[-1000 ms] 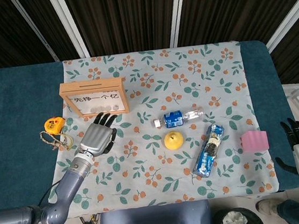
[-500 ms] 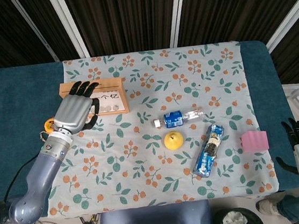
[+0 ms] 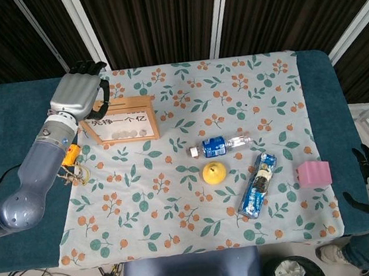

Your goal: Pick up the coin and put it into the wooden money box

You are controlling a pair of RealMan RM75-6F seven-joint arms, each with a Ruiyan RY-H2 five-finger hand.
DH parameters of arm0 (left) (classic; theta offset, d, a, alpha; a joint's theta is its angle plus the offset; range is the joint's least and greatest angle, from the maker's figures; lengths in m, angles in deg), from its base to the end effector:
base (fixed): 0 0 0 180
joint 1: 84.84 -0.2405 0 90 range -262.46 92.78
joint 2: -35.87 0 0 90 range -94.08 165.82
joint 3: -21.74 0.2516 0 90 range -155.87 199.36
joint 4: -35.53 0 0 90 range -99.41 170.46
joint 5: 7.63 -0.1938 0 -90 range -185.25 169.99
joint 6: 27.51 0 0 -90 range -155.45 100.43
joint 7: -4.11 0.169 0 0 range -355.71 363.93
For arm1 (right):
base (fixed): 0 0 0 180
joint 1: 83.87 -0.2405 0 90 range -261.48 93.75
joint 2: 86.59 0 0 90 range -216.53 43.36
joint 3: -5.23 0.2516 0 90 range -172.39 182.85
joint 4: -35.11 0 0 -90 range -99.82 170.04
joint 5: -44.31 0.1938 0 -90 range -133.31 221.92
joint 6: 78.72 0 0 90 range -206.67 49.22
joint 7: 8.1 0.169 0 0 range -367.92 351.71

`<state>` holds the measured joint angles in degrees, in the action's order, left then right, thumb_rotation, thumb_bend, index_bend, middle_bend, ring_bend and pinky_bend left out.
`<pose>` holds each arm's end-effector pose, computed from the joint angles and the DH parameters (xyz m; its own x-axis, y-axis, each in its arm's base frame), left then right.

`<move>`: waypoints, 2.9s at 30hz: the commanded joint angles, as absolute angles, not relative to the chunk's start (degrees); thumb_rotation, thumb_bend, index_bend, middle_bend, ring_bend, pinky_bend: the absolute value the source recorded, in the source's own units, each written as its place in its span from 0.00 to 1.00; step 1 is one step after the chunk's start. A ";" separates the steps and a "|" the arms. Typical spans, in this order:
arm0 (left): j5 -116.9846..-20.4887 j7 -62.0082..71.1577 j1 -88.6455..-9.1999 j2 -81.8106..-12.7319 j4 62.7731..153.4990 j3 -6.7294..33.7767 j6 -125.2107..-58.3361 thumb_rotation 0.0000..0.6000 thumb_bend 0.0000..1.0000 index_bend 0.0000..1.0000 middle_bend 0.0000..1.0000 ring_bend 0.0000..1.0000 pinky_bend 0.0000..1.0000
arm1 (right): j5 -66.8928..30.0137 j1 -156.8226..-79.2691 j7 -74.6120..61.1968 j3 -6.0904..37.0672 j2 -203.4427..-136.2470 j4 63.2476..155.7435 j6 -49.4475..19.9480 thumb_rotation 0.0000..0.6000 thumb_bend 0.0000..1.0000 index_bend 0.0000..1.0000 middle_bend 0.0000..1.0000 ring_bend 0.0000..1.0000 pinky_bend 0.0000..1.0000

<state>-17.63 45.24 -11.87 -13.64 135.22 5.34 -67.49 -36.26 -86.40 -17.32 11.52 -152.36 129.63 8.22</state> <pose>-0.0196 0.4504 0.1954 0.5733 0.1921 0.7965 0.8160 -0.2212 -0.5340 -0.3073 -0.2016 0.1799 0.4723 0.0521 0.8799 -0.8774 0.1228 0.4637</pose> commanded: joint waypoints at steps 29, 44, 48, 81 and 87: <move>-20.57 35.56 -4.91 -28.28 110.41 18.32 -56.17 1.00 0.61 0.65 0.07 0.00 0.00 | -35.59 -85.63 -17.40 11.90 -151.86 129.64 9.20 1.00 0.30 0.08 0.00 0.00 0.00; -21.53 31.90 -3.75 -30.38 107.75 21.46 -54.93 1.00 0.53 0.65 0.07 0.00 0.00 | -35.29 -85.51 -17.70 12.02 -151.83 129.75 9.25 1.00 0.30 0.08 0.00 0.00 0.00; -21.62 31.46 -3.22 -30.25 108.18 22.34 -55.23 1.00 0.51 0.64 0.07 0.00 0.00 | -35.31 -85.48 -17.71 12.00 -151.76 129.77 9.24 1.00 0.30 0.08 0.00 0.00 0.00; -22.99 27.35 -1.49 -30.54 108.06 25.92 -54.61 1.00 0.39 0.55 0.06 0.00 0.00 | -34.86 -85.38 -17.85 12.16 -151.73 130.02 9.15 1.00 0.30 0.08 0.00 0.00 0.00; -23.06 26.87 -1.11 -30.29 108.33 26.43 -54.78 1.00 0.36 0.51 0.06 0.00 0.00 | -34.89 -85.37 -17.87 12.13 -151.73 129.97 9.14 1.00 0.30 0.08 0.00 0.00 0.00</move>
